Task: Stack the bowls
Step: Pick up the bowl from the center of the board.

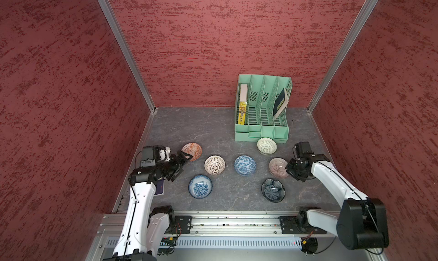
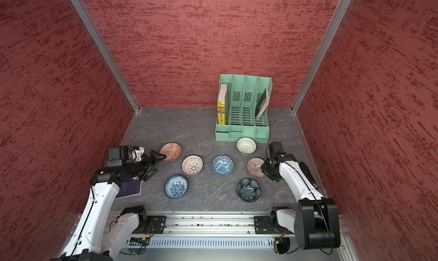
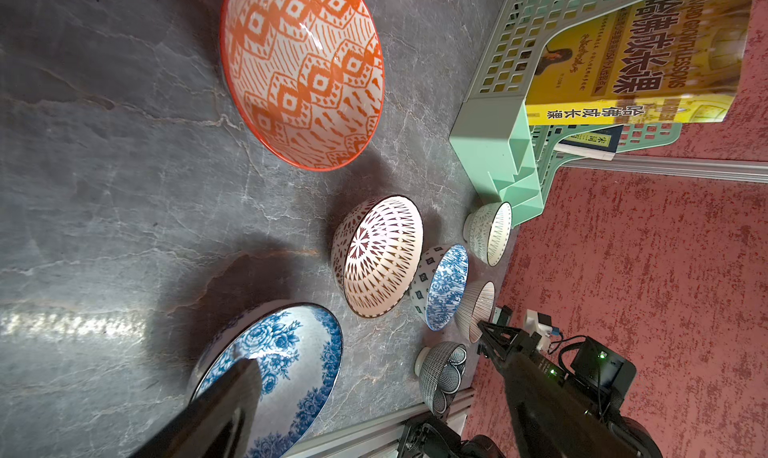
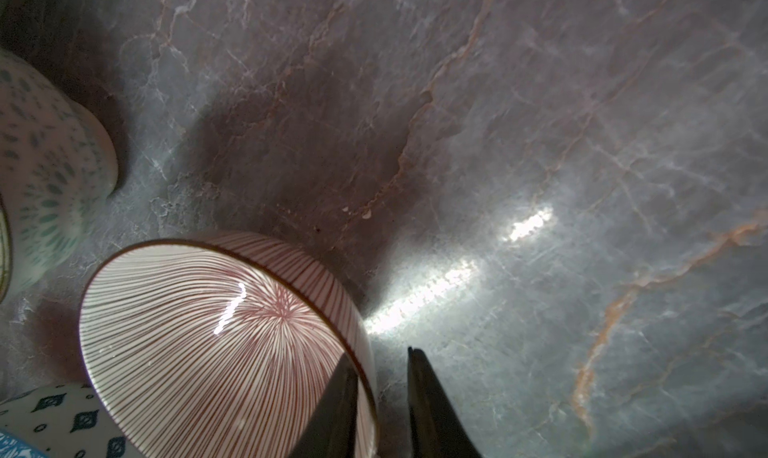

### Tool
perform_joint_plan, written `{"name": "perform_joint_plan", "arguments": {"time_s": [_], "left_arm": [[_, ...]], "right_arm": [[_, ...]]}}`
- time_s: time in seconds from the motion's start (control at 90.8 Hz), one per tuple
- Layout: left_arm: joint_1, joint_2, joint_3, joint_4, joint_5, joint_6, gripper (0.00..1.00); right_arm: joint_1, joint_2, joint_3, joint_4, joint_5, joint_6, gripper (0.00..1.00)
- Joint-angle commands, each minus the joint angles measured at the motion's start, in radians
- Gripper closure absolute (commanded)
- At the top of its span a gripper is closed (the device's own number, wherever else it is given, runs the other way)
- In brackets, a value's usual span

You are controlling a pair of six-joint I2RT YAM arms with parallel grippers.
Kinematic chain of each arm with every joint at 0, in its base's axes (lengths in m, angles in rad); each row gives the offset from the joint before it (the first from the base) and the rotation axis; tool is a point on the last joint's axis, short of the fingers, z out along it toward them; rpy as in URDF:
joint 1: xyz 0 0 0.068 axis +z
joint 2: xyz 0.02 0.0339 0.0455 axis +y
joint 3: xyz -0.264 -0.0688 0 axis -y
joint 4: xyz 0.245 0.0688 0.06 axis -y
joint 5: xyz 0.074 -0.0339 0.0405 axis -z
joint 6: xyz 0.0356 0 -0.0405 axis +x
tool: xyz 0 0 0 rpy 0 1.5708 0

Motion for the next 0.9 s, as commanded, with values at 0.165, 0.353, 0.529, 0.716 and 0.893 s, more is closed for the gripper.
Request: {"name": "perform_joint_plan", "arguments": {"time_s": [0.165,0.353,0.529,0.716,0.893], "left_arm": [[0.009,-0.01,-0.004,0.01,0.0,0.021,0.05],[0.009,-0.021,-0.005,0.01,-0.003,0.021,0.06],[0.008,-0.022,-0.007,0.009,-0.002,0.021,0.06],[0.007,-0.024,-0.005,0.004,0.0,0.023,0.06],[0.007,-0.026,0.006,-0.014,0.012,0.032,0.06]], "right_arm": [[0.004,0.008,-0.019,0.032,-0.003,-0.008,0.81],[0.006,0.009,-0.014,0.027,-0.002,-0.015,0.86],[0.006,0.007,-0.006,0.022,-0.008,-0.021,1.0],[0.006,-0.034,0.031,-0.036,-0.024,-0.027,1.0],[0.006,-0.111,0.108,-0.153,-0.025,-0.055,1.0]]}}
